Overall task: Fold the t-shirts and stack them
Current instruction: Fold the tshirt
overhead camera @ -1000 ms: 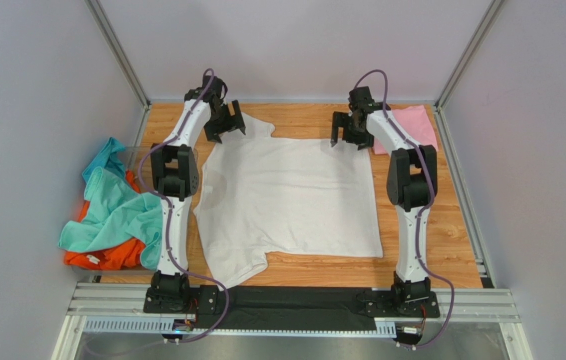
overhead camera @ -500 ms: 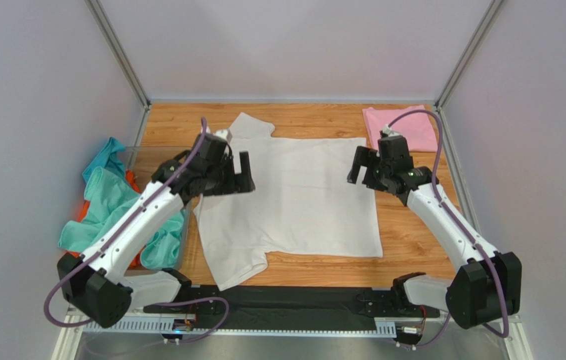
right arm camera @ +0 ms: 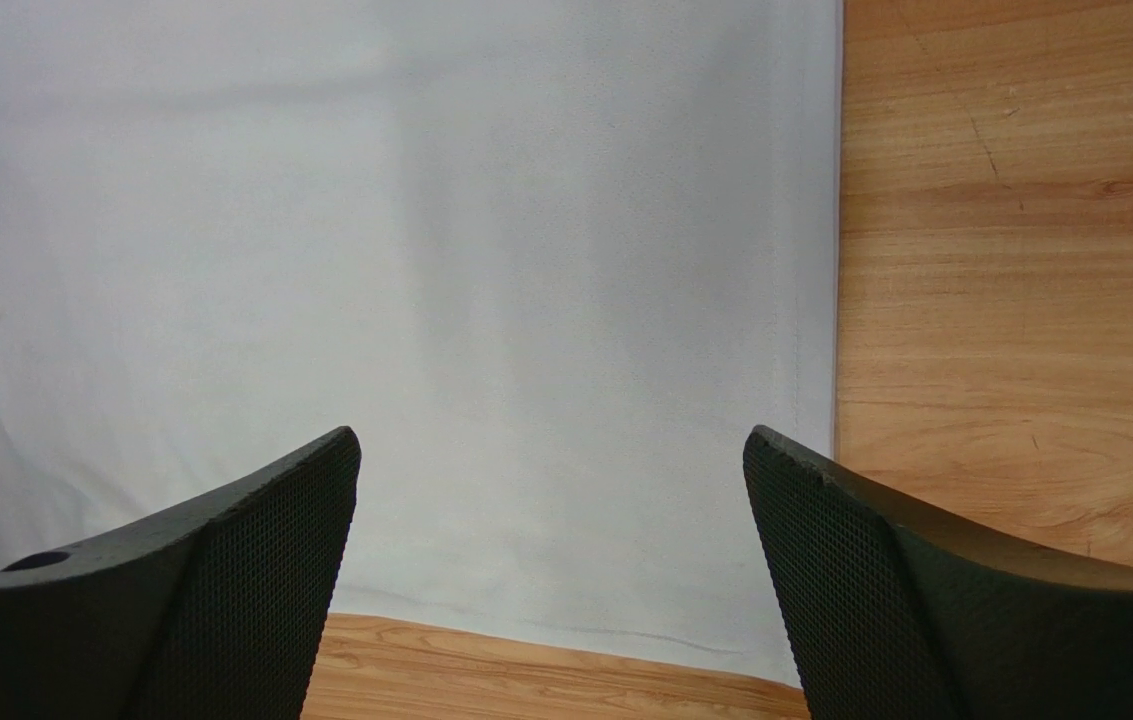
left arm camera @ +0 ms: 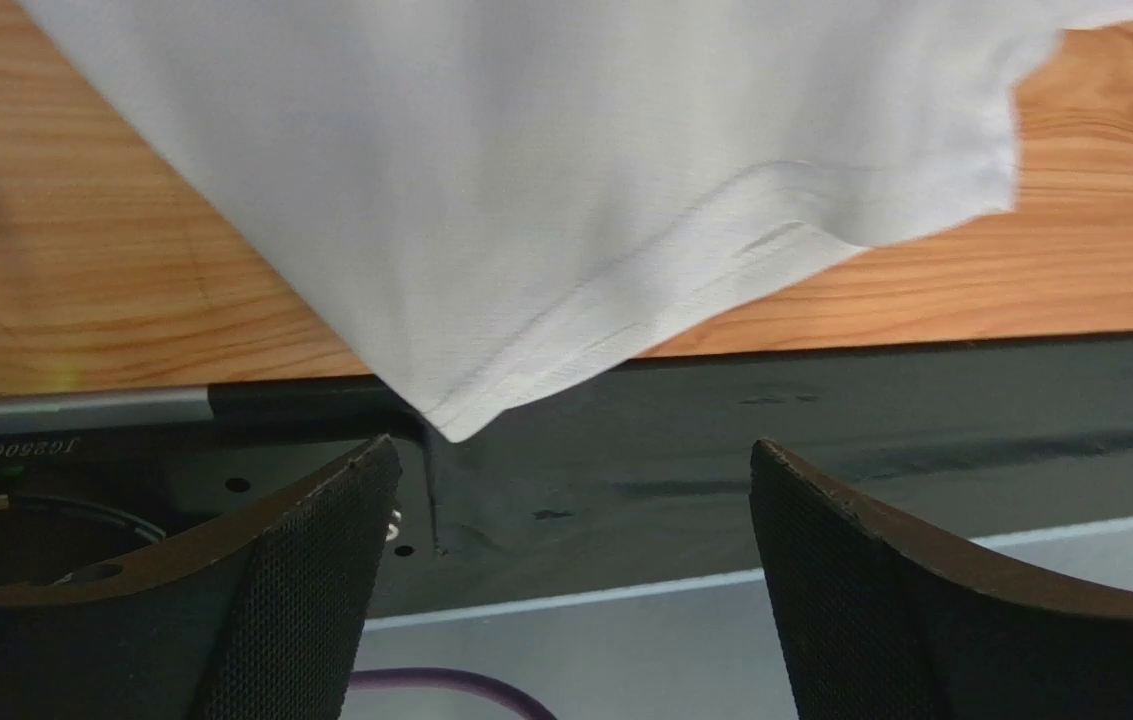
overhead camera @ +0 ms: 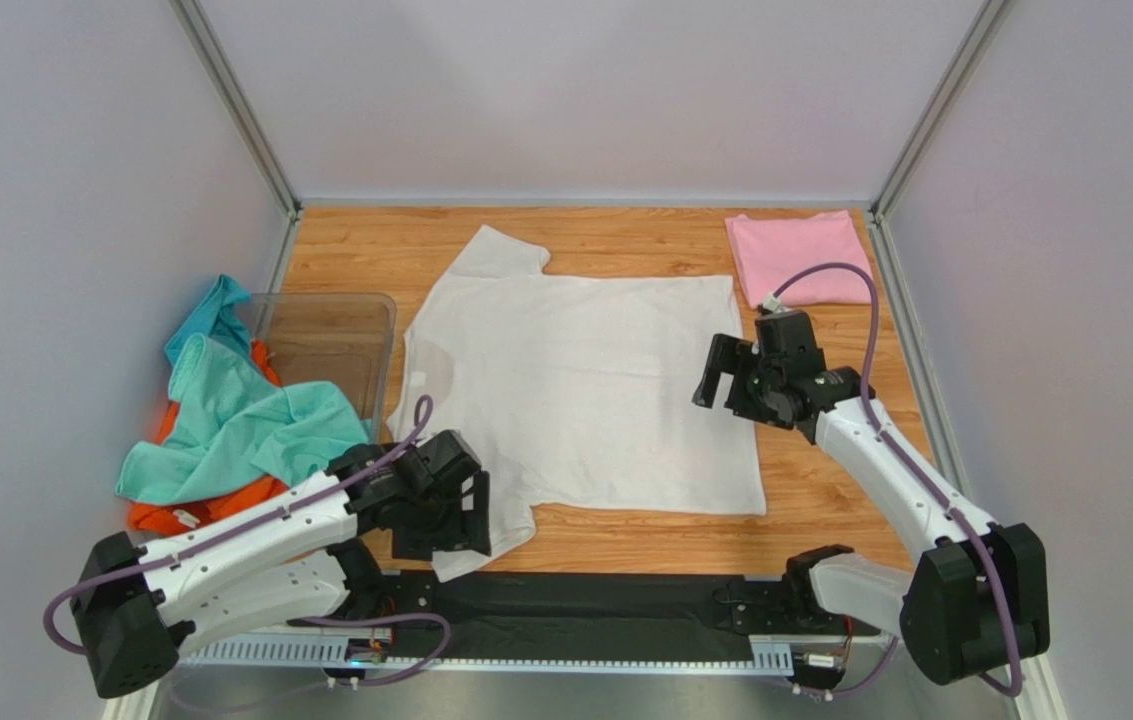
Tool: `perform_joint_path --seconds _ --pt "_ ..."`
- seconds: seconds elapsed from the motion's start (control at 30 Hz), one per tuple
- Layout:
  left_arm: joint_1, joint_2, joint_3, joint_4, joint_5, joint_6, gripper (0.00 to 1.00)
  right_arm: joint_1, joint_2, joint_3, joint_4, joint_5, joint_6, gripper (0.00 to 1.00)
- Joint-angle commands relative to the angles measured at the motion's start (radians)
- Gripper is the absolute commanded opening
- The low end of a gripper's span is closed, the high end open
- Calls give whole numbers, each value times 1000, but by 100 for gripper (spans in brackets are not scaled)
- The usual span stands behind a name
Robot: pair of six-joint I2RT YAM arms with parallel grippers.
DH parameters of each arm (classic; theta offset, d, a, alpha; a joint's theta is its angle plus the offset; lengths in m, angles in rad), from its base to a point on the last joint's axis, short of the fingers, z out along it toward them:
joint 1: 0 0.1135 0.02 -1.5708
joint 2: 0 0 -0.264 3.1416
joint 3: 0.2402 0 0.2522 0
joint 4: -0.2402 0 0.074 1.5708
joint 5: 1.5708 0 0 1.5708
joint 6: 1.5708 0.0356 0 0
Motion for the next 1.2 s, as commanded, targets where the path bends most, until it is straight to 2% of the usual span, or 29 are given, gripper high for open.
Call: perform_joint_path --seconds 0.0,0.17,0.2,0.37,0.43,0.83,0.87,0.93,1.07,1.13,1.17 --pt "-10 -19 -55 -35 2 -155 92 0 -11 -21 33 -8 5 100" --pt "-19 -38 -100 -18 37 -184 82 0 17 -26 31 3 -5 100" --pt "-19 -39 -117 -5 40 -187 75 0 20 -26 31 3 -5 100" --pt "-19 -15 -154 72 21 -190 65 0 40 -29 40 5 2 100" --pt "-19 13 -154 93 19 -186 56 -2 43 -30 40 3 5 100" --pt "-19 160 -146 150 53 -187 39 0 26 -47 30 15 21 100" --pt "-19 166 -144 149 53 -189 29 0 26 -47 23 15 24 100" --pt "-19 176 -137 140 50 -192 17 0 20 -50 20 15 30 100" --pt "-19 162 -115 104 17 -204 12 0 -3 -62 -22 15 53 100" --pt "-19 150 -97 72 -16 -204 0 0 -31 -68 -62 15 74 100" --pt "-19 130 -91 63 -32 -204 0 0 -43 -71 -76 15 88 100"
